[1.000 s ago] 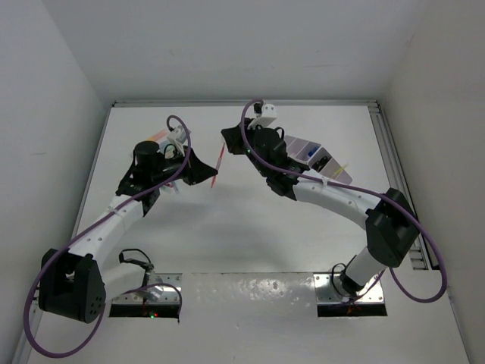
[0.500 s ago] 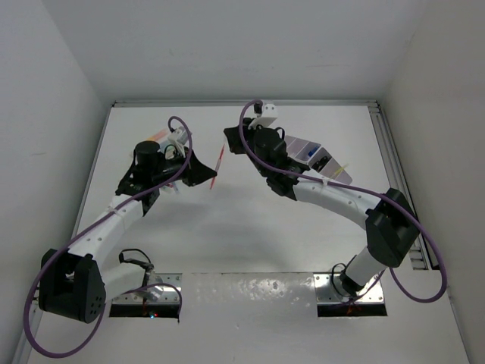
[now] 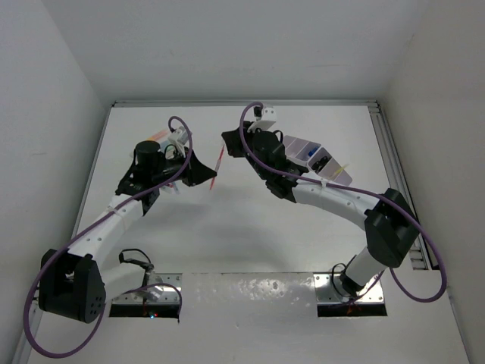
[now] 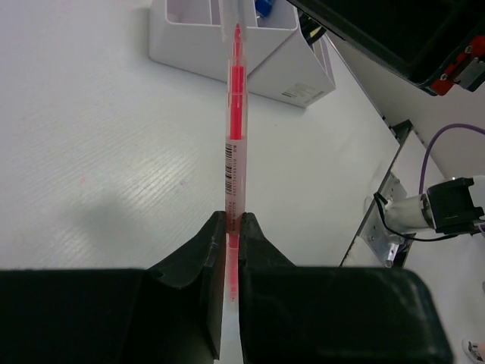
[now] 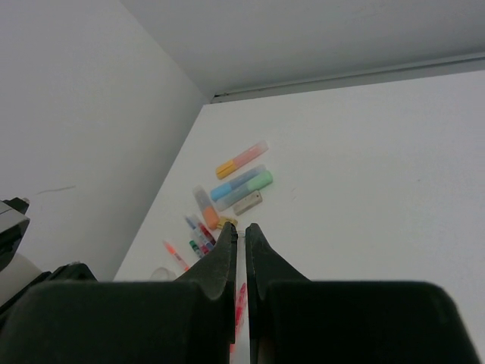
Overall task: Sort the stationery into containers
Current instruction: Close the pen cap on the pen.
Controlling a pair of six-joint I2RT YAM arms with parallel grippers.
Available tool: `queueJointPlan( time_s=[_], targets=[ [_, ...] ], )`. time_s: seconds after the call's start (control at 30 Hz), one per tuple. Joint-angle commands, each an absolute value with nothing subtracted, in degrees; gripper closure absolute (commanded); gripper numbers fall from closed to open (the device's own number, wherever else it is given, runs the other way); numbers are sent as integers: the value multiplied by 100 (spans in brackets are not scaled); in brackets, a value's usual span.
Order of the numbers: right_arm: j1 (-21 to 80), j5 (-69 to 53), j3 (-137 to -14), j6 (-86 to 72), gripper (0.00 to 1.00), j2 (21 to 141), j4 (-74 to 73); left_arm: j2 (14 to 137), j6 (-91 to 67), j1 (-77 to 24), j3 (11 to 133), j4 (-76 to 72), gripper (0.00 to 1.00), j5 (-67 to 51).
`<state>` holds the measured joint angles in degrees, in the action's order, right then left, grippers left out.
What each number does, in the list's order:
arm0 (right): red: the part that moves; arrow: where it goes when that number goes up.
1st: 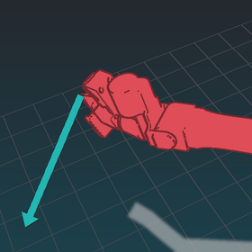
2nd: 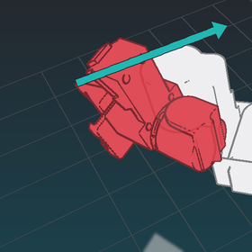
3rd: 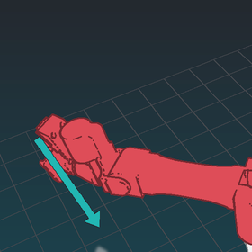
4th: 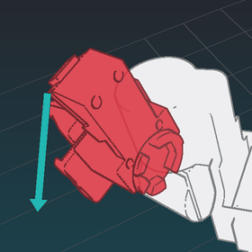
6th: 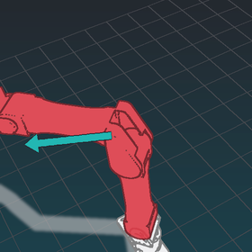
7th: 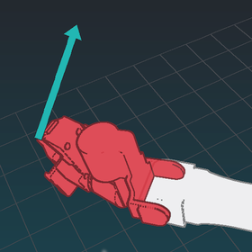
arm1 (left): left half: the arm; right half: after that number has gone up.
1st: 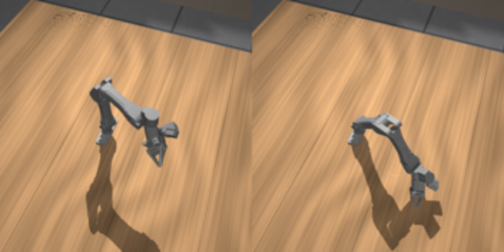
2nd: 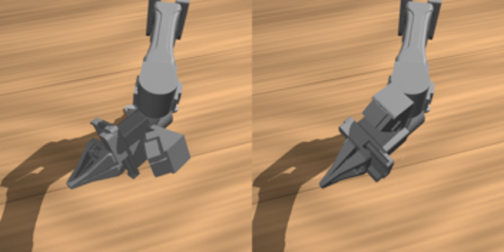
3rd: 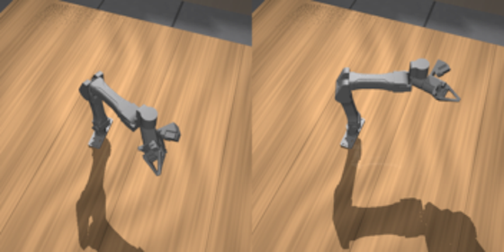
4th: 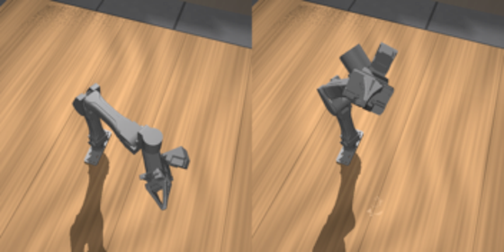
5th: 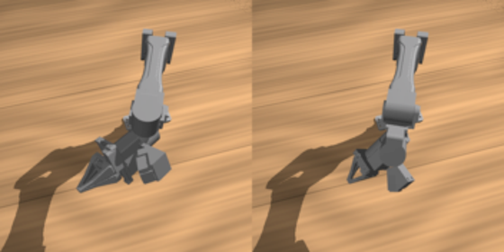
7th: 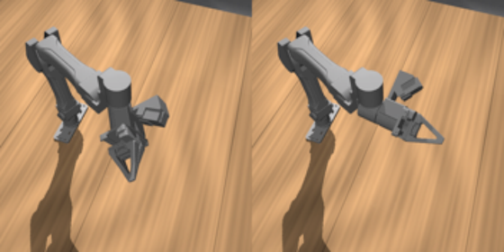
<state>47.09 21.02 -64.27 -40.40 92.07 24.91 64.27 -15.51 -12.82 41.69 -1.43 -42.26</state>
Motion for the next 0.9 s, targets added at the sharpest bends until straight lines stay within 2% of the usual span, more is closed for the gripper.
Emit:
queueJointPlan(
  time_s=[0.0, 0.23, 0.6, 0.87],
  targets=[
    [4755, 2039, -6399, -4140, 100, 9149, 2707, 6372, -1573, -1336, 4386, -421, 100, -4219],
    [4755, 1846, -5960, -4473, 100, 9071, 2900, 6381, -1941, -1292, 4395, -869, 100, -4078],
    [4772, 1477, -4967, -4772, 100, 8798, 4402, 6390, -2566, -1248, 4228, -1854, 100, -4157],
    [4799, 1021, -4694, -4948, 100, 8719, 5061, 6381, -2610, -1239, 4131, -1907, 100, -4131]
  ],
)
